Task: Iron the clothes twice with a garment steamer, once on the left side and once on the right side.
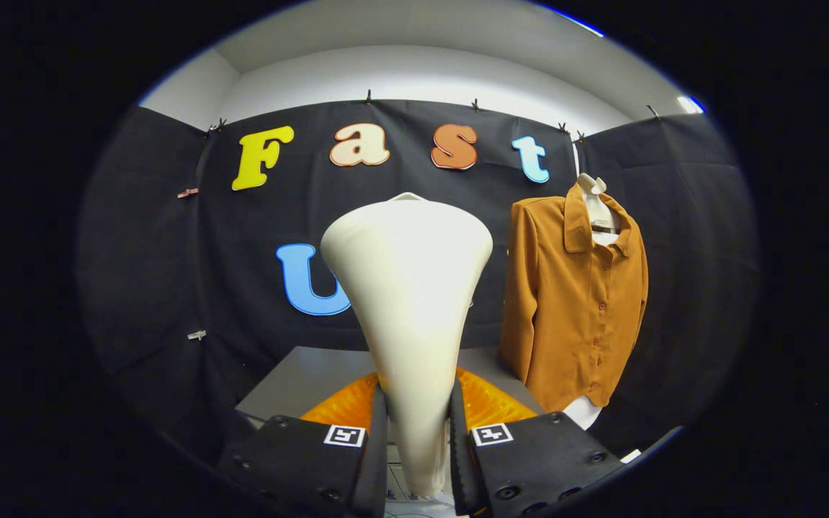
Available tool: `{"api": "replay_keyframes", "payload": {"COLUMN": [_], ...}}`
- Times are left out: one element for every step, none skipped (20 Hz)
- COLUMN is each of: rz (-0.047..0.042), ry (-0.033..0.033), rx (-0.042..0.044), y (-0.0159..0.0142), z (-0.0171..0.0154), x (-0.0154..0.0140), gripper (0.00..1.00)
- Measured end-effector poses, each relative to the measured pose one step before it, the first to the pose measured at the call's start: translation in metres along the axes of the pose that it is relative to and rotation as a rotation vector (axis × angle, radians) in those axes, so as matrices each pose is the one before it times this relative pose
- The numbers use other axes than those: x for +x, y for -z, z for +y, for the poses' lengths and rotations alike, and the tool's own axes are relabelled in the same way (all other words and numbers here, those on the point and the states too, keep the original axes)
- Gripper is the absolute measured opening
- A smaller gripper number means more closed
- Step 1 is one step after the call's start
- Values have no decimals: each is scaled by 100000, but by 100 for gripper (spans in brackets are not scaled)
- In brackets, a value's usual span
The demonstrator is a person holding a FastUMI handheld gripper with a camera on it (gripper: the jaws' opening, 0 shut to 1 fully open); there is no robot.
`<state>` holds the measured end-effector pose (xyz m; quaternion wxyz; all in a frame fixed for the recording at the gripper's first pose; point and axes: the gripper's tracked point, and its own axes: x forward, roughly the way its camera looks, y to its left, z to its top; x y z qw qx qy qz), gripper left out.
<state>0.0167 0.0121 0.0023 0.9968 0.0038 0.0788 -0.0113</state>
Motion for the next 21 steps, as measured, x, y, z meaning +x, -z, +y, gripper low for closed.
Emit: {"api": "replay_keyframes", "payload": {"rz": [-499, -89, -266, -338, -385, -439, -436, -340, -187, -663, -539, -448, -175, -11, -269, -123, 86, 304, 267, 335, 353], "ry": [312, 472, 635, 883, 583, -37, -110, 136, 295, 431, 388, 322, -136, -415, -233, 179, 440, -27, -16, 255, 90], "rx": [-75, 148, 151, -121, 16, 89, -267, -305, -83, 145, 166, 202, 368, -148, -782, -711, -817, -158, 274, 114, -166], "y": [53, 15, -7, -111, -103, -110, -119, -180, -16, -191, -155, -124, -64, 2, -61, 20, 103, 157, 124, 125, 89], "z": [-22, -113, -45, -216, -102, 43, 58, -13, -76, -90, -119, -11, 96, 128, 87, 2, -113, -53, 56, -104, -55], "x": [-188, -190, -151, -122, -19, -62, 27, -93, -45, -126, 11, 4, 35, 97, 187, -64, -148, 20, 80, 95, 151], "gripper": [39, 39, 39, 39, 39, 39, 39, 39, 39, 39, 39, 39, 39, 39, 39, 39, 39, 39, 39, 39, 39]}}
